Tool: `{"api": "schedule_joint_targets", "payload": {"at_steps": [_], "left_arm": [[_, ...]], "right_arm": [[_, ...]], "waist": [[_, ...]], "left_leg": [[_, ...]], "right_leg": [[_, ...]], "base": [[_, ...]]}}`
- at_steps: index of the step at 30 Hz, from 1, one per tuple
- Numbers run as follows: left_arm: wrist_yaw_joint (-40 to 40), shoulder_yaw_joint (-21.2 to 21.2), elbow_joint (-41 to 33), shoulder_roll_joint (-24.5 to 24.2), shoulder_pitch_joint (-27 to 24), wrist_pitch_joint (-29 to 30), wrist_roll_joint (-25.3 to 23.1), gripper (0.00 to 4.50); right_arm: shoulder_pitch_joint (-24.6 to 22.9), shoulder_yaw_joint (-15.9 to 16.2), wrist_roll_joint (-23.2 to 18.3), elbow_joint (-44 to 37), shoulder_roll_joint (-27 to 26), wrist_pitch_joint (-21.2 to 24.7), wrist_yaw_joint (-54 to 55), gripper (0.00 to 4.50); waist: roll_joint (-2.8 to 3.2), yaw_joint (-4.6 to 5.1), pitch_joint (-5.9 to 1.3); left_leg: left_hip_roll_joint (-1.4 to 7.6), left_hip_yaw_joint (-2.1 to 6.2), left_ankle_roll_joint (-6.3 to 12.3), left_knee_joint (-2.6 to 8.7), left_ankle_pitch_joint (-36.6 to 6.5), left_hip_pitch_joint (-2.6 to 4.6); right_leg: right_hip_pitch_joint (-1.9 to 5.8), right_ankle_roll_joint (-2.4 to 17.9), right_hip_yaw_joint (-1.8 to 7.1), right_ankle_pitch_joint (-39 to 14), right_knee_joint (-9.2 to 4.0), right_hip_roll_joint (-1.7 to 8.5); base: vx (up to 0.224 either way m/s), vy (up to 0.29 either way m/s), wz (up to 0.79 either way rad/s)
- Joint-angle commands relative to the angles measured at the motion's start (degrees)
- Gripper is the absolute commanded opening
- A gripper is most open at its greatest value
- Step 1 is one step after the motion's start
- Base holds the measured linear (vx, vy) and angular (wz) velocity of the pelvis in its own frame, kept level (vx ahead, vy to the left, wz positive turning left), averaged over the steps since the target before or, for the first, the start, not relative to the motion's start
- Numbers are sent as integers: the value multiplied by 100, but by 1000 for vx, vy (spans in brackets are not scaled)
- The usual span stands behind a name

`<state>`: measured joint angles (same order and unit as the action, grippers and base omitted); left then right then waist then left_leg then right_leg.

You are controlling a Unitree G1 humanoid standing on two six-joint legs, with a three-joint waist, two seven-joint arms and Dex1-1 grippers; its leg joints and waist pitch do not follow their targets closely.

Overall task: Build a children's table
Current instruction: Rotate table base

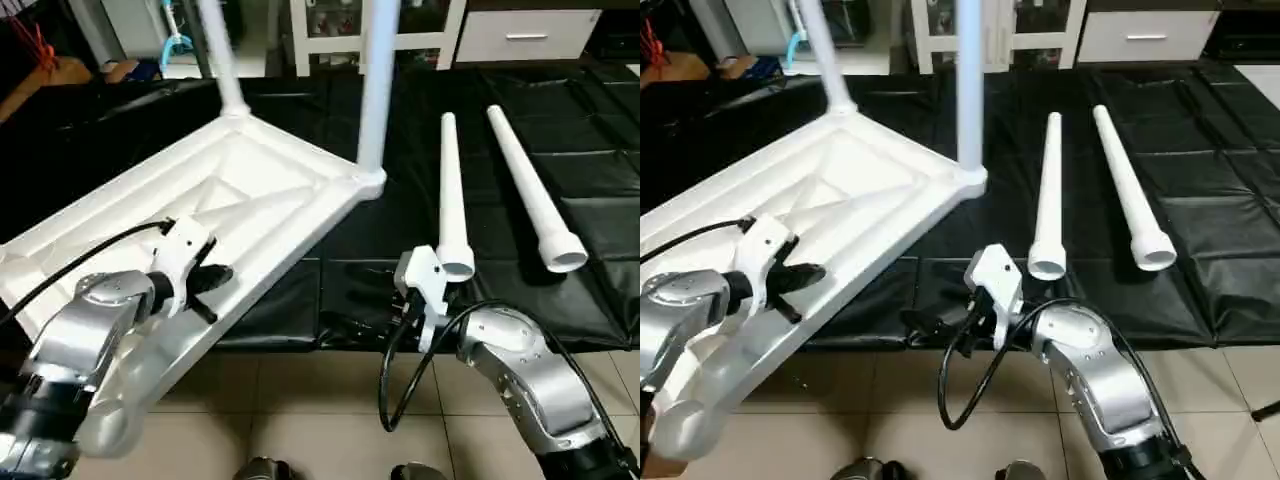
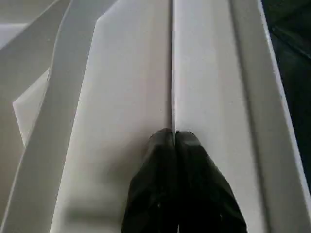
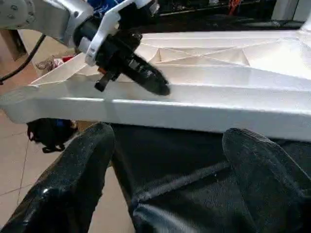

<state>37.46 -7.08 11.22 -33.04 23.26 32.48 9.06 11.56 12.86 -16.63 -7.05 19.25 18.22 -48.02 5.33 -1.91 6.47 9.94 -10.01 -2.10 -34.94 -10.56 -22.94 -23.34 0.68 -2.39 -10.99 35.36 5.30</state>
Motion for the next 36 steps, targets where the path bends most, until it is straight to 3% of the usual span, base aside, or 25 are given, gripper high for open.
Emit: {"api": "schedule_joint_targets", "payload": {"at_steps": [1, 3, 5, 6, 7, 8, 9, 10, 11, 12, 13, 15, 16, 17, 19, 21, 24, 27, 28, 30, 31, 32, 33, 34, 36], "left_arm": [[-169, -110, 557, 178, 544, -594, -263, 2], [-243, -187, 933, 315, 839, -920, -392, 2], [-332, -234, 1221, 410, 1053, -1186, -495, 2], [-507, -270, 1685, 572, 1405, -1626, -625, 2], [-590, -264, 1927, 665, 1579, -1853, -686, 2], [-627, -282, 2123, 752, 1730, -2037, -730, 2], [-636, -286, 2168, 772, 1764, -2079, -740, 2], [-724, -305, 2389, 879, 1938, -2303, -800, 2], [-875, -325, 2638, 990, 2122, -2520, -878, 2], [-993, -342, 2938, 1091, 2305, -2745, -951, 2], [-993, -342, 2938, 1091, 2305, -2745, -951, 2], [-1065, -348, 3126, 1147, 2410, -2877, -996, 2], [-1113, -361, 3226, 1172, 2465, -2940, -1031, 2], [-1179, -306, 3439, 1245, 2576, -3026, -1014, 2], [-1124, -155, 3671, 1322, 2696, -3057, -882, 2], [-1028, 59, 3744, 1342, 2751, -3028, -690, 39], [-845, 263, 3667, 1273, 2751, -2913, -490, 62], [-537, 485, 2854, 1037, 2413, -2433, -174, 90], [-376, 520, 2485, 927, 2233, -2240, -72, 90], [-87, 516, 1998, 758, 1966, -2023, 59, 112], [572, 545, 926, 360, 1358, -1505, 459, 112], [653, 544, 794, 294, 1275, -1433, 509, 112], [874, 541, 437, 117, 1052, -1241, 644, 112], [1150, 518, 55, -137, 780, -1056, 789, 112], [1632, 501, -568, -750, 163, -860, 919, 112]], "right_arm": [[0, 0, -64, -140, 21, 47, -7, 390], [0, -1, -53, -134, 22, 45, 7, 390], [0, -4, -41, -130, 21, 42, 24, 390], [-7, -9, -17, -124, 21, 38, 55, 390], [-15, -9, -3, -127, 22, 41, 73, 390], [-22, -10, 8, -128, 20, 43, 90, 390], [-23, -11, 10, -128, 20, 43, 94, 390], [-29, -12, 28, -130, 17, 49, 122, 390], [-35, -13, 40, -136, 15, 56, 144, 390], [-38, -11, 48, -142, 14, 61, 160, 390], [-38, -11, 48, -142, 14, 61, 160, 390], [-40, -10, 52, -146, 14, 64, 168, 390], [-41, -9, 55, -149, 13, 66, 173, 390], [-47, -3, 67, -169, 9, 75, 193, 390], [-62, 8, 80, -201, 8, 87, 218, 390], [-81, 21, 94, -219, 10, 88, 237, 390], [-87, 46, 99, -220, 12, 88, 249, 390], [-56, 76, 106, -193, -8, 83, 252, 390], [-44, 81, 104, -186, -20, 82, 249, 390], [-36, 87, 104, -180, -31, 80, 250, 390], [-27, 97, 102, -168, -39, 71, 248, 390], [-26, 98, 102, -165, -40, 70, 248, 390], [-24, 99, 101, -158, -43, 65, 247, 390], [-20, 103, 100, -148, -45, 59, 245, 390], [-7, 116, 91, -116, -51, 44, 232, 390]], "waist": [[15, 7, -462], [44, -35, -469], [20, -38, -467], [56, -40, -481], [37, -24, -463], [27, -43, -500], [20, -40, -509], [15, -41, -532], [44, -38, -520], [32, -52, -540], [21, -65, -565], [0, -99, -617], [0, -99, -617], [66, -105, -581], [21, -130, -573], [-2, -136, -560], [-4, -147, -534], [-3, -121, -432], [4, -100, -431], [9, -72, -423], [10, -53, -452], [11, 13, -413], [40, 14, -426], [32, 23, -439], [45, 10, -398]], "left_leg": [[212, 97, 336, 439, -993, 156], [212, 74, 306, 422, -1129, 224], [209, 100, 248, 452, -1158, 157], [224, 114, 204, 455, -1191, 165], [198, 102, 222, 455, -1227, 156], [209, 104, 194, 441, -1225, 183], [207, 124, 234, 441, -1043, 128], [218, 128, 291, 429, -873, 120], [204, 123, 343, 420, -840, 117], [192, 98, 414, 389, -862, 162], [205, 100, 437, 374, -777, 160], [199, 129, 686, 321, -115, 66], [199, 129, 686, 321, -115, 66], [190, 115, 840, 302, -113, 60], [204, 109, 864, 314, -283, 58], [222, 111, 828, 331, -366, 59], [238, 109, 783, 357, -545, 75], [257, 105, 507, 446, -1213, 97], [265, 109, 405, 468, -1288, 108], [269, 116, 335, 490, -1328, 99], [291, 138, 255, 510, -1337, 106], [273, 117, 280, 538, -1334, 59], [262, 108, 244, 519, -1418, 116], [257, 92, 215, 514, -1450, 153], [263, 92, 177, 551, -1581, 149]], "right_leg": [[255, 1362, 165, -532, -359, 225], [192, 1356, 185, -620, -406, 218], [250, 1323, 174, -592, -387, 228], [249, 1311, 171, -516, -366, 238], [236, 1271, 166, -569, -409, 213], [243, 1300, 172, -430, -388, 231], [284, 1327, 161, -182, -359, 239], [294, 1390, 157, 113, -319, 253], [272, 1402, 151, 160, -331, 239], [240, 1434, 153, 238, -362, 224], [266, 1475, 159, 411, -327, 241], [298, 1588, 132, 1183, -209, 255], [298, 1588, 132, 1183, -209, 255], [257, 1623, 116, 1190, -219, 256], [268, 1658, 116, 984, -248, 267], [273, 1677, 117, 861, -252, 270], [253, 1713, 115, 620, -269, 270], [245, 1600, 132, -338, -348, 284], [243, 1543, 143, -506, -353, 280], [238, 1488, 156, -594, -350, 281], [270, 1468, 163, -631, -317, 324], [252, 1425, 161, -679, -341, 278], [204, 1388, 159, -751, -351, 263], [184, 1379, 165, -759, -366, 246], [158, 1317, 174, -981, -394, 250]], "base": [[0, 0, 0], [0, 0, 0], [0, 0, 0], [0, 0, 0], [0, 0, 0], [0, 0, 0], [0, 0, 0], [0, 0, 0], [0, 0, 0], [0, 0, 0], [0, 0, 0], [0, 0, 0], [0, 0, 0], [0, 0, 0], [0, 0, 0], [0, 0, 0], [0, 0, 0], [0, 0, 0], [0, 0, 0], [0, 0, 0], [0, 0, 0], [0, 0, 0], [0, 0, 0], [0, 0, 0], [0, 0, 0]]}}
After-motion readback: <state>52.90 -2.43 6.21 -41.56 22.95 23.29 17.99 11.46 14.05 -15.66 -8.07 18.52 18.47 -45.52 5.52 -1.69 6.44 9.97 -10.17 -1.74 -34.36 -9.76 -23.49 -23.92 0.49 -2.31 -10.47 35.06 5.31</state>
